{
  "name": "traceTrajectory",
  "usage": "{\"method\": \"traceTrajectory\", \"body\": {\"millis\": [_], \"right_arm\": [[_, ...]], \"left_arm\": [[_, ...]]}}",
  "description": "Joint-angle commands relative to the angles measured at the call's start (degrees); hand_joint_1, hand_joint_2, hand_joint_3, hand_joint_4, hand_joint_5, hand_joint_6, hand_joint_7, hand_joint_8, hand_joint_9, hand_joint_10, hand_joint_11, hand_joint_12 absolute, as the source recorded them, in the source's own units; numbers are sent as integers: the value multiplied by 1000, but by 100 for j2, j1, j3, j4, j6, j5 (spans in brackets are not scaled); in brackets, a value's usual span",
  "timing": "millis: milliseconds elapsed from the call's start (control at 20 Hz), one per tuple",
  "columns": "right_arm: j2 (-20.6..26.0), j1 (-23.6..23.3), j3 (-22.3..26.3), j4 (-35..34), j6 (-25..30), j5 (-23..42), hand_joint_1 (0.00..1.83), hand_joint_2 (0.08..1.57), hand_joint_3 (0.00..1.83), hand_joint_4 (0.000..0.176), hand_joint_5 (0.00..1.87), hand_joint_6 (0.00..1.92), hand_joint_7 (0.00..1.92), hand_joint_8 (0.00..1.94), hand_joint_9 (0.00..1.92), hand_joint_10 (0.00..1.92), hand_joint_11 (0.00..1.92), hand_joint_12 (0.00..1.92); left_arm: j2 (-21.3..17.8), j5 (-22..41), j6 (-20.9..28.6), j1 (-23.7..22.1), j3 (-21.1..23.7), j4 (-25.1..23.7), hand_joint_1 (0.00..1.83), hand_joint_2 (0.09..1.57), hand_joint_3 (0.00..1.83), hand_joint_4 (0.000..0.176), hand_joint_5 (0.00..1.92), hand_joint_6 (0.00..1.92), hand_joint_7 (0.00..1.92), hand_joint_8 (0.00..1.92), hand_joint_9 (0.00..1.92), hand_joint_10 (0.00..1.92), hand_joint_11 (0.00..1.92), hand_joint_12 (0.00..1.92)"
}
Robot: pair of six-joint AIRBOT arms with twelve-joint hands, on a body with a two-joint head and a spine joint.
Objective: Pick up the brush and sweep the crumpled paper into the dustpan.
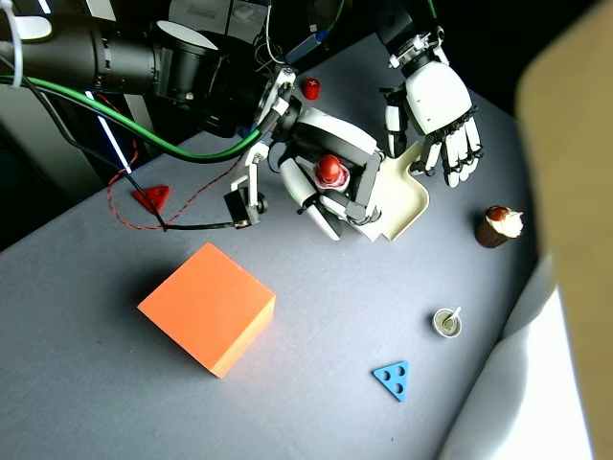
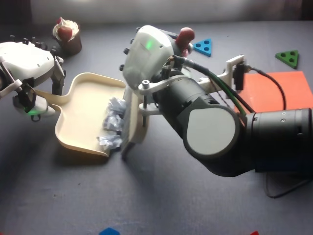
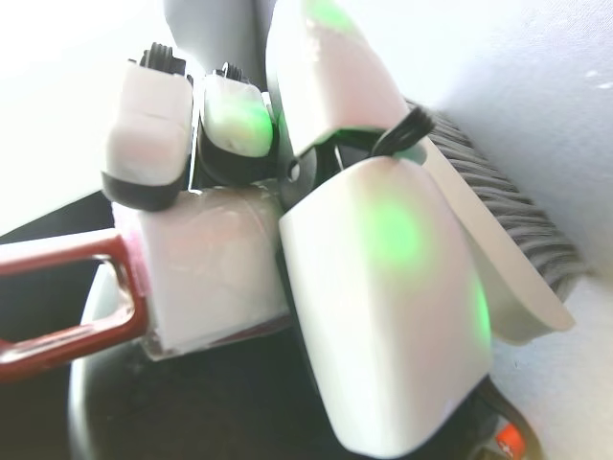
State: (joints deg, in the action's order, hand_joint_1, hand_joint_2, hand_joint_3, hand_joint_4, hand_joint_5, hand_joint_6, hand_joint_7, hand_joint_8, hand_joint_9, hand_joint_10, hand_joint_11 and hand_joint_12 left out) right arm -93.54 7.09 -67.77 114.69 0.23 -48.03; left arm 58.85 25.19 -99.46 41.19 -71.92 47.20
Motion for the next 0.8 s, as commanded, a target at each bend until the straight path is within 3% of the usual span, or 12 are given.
{"method": "traceTrajectory", "body": {"millis": [0, 50, 100, 150, 200, 300, 350, 400, 500, 600, 700, 750], "right_arm": [[5, -1, -32, 647, 50, -249, 1545, 1242, 0, 88, 945, 1921, 986, 1941, 1291, 1921, 1473, 1921], [-17, 1, -67, 741, 160, -248, 1536, 1241, 0, 89, 941, 1921, 993, 1941, 1290, 1921, 1469, 1921], [-46, 4, -109, 822, 287, -248, 1532, 1236, 0, 89, 939, 1921, 996, 1941, 1290, 1921, 1470, 1921], [-72, 10, -139, 874, 343, -248, 1529, 1239, 0, 90, 940, 1921, 1003, 1941, 1289, 1921, 1472, 1921], [-104, 19, -181, 985, 454, -248, 1534, 1235, 0, 91, 941, 1921, 1008, 1941, 1285, 1921, 1466, 1921], [-144, 59, -246, 1346, 874, -253, 1552, 1234, 0, 93, 954, 1921, 1001, 1941, 1285, 1921, 1468, 1921], [-144, 89, -253, 1653, 1195, -287, 1527, 1238, 0, 97, 942, 1921, 997, 1941, 1279, 1921, 1455, 1921], [-144, 116, -251, 1866, 1433, -363, 1537, 1240, 1, 97, 924, 1921, 991, 1941, 1279, 1921, 1459, 1921], [-156, 159, -236, 2152, 1817, -539, 1531, 1245, 1, 95, 952, 1921, 1013, 1941, 1298, 1921, 1465, 1921], [-173, 214, -227, 2224, 1965, -648, 1523, 1245, 0, 94, 959, 1921, 1014, 1941, 1297, 1921, 1456, 1921], [-188, 263, -229, 2251, 1966, -753, 1526, 1246, 1, 94, 960, 1921, 1002, 1941, 1289, 1921, 1458, 1921], [-175, 283, -211, 2264, 1966, -772, 1522, 1250, 2, 94, 943, 1921, 992, 1941, 1287, 1921, 1460, 1921]], "left_arm": [[51, 547, -30, -37, -43, -107, 1079, 1085, 0, 65, 1051, 863, 397, 8, 331, 2, 185, 505], [62, 550, -15, -32, -43, -107, 1070, 1087, 0, 86, 1045, 873, 408, 7, 334, 2, 189, 510], [69, 551, -13, -31, -42, -107, 1069, 1086, 0, 90, 1044, 874, 409, 6, 345, 6, 181, 507], [70, 548, -13, -31, -40, -107, 1071, 1089, 1, 80, 1039, 882, 408, 3, 346, 4, 182, 508], [74, 545, -13, -30, -39, -107, 1089, 1080, 0, 48, 1062, 845, 404, 2, 348, 2, 184, 507], [75, 542, -13, -22, -37, -103, 1083, 1082, 1, 57, 1055, 854, 402, 4, 334, 2, 151, 494], [77, 539, -12, -16, -35, -96, 1074, 1089, 2, 71, 1039, 882, 405, 2, 333, 1, 153, 511], [80, 540, -12, -10, -33, -94, 1082, 1089, 0, 50, 1041, 880, 410, 2, 340, 2, 152, 525], [93, 558, -11, 3, -25, -68, 1074, 1092, 2, 64, 1033, 893, 392, 3, 342, 1, 161, 542], [100, 568, -10, 6, -19, -60, 1082, 1081, 0, 64, 1060, 849, 428, 5, 368, 4, 175, 548], [103, 573, -10, 6, -14, -56, 1099, 1085, 1, 8, 1050, 865, 404, 3, 357, 2, 182, 532], [101, 573, -10, 7, -11, -56, 1099, 1087, 1, 5, 1047, 870, 407, 6, 368, 7, 182, 530]]}}
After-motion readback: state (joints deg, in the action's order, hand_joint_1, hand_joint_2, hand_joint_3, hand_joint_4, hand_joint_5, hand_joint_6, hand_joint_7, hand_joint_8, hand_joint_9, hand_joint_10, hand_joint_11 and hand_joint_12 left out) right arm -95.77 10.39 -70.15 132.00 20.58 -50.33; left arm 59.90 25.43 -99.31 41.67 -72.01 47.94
